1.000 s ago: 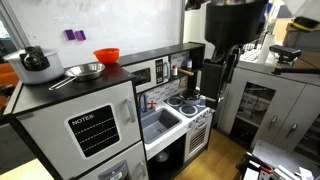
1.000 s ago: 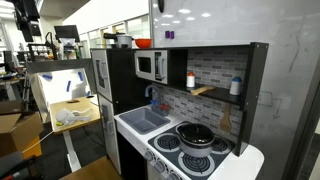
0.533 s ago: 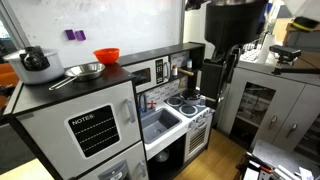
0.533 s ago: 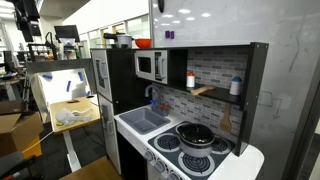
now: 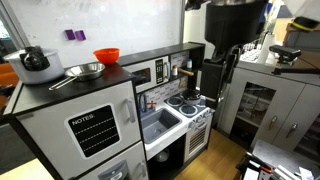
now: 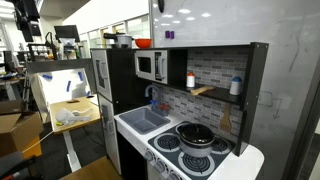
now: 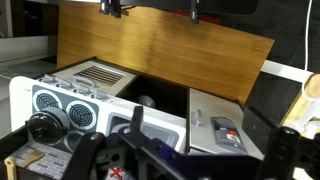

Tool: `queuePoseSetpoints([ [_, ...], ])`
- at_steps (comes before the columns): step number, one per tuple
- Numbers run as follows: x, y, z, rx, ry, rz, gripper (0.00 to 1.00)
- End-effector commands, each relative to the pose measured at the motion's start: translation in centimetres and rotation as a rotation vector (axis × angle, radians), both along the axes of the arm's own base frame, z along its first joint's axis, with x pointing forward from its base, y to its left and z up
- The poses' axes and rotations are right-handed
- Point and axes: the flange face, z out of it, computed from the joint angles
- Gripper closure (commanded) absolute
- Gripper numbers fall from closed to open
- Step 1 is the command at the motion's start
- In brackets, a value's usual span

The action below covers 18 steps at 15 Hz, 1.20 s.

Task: Put the wooden spoon on the shelf on the stove

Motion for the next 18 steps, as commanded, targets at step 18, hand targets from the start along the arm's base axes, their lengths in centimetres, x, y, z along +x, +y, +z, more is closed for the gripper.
queuePoseSetpoints([
  [18, 5.2, -17.4, -4.1, 0.08, -0.033, -0.1, 0.0],
])
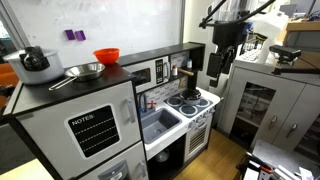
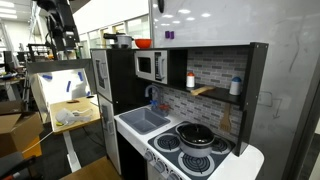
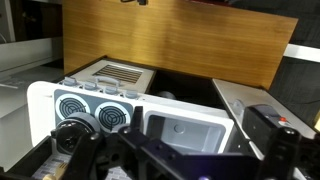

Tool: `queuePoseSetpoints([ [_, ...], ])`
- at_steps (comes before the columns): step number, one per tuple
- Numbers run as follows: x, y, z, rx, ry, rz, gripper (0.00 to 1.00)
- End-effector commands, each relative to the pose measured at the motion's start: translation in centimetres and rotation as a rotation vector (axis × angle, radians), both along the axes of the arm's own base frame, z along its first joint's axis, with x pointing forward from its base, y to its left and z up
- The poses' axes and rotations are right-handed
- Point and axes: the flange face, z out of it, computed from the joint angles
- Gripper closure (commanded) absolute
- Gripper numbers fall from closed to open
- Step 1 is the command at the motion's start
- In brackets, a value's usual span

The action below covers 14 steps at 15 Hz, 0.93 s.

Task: Put the wooden spoon on the shelf on the stove

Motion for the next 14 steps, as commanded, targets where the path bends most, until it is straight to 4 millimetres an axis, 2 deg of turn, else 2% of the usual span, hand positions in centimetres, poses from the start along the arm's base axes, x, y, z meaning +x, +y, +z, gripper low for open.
queuePoseSetpoints([
  [1, 0.2, -1.3, -0.3, 0.014, -0.002, -0.017, 0.0],
  [3, 0.4, -2.4, -0.8, 0.027, -0.003, -0.032, 0.0],
  [14, 0.4, -2.1, -0.7, 0.022, -0.008, -0.025, 0.0],
])
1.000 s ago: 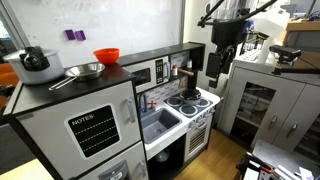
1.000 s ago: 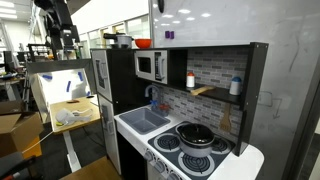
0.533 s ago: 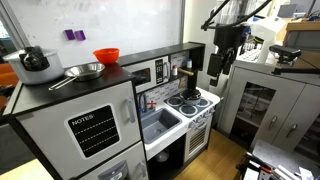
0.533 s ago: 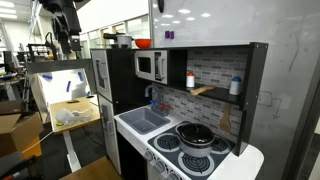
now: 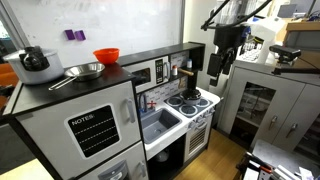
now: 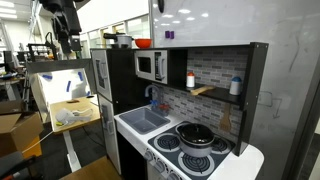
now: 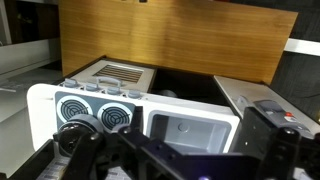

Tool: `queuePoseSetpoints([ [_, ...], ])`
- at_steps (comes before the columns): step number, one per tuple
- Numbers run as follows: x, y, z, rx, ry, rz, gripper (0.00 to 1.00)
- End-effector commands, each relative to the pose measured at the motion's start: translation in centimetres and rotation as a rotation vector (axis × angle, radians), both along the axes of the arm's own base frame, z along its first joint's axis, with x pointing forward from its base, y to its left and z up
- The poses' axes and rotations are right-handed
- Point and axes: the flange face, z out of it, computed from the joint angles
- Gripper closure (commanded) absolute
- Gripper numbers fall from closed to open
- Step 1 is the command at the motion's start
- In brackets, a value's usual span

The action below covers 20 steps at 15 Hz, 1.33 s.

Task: Put the wooden spoon on the shelf on the stove

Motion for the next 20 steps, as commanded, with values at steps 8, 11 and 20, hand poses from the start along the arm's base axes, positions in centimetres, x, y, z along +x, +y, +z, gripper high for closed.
queuePoseSetpoints([
  [8, 0.9, -4.5, -1.1, -0.032, -0.04, 0.007, 0.0],
  [11, 1.6, -8.6, -1.6, -0.055, -0.078, 0.015, 0.0],
  [20, 5.6, -14.3, -3.3, -0.084, -0.254, 0.07, 0.0],
])
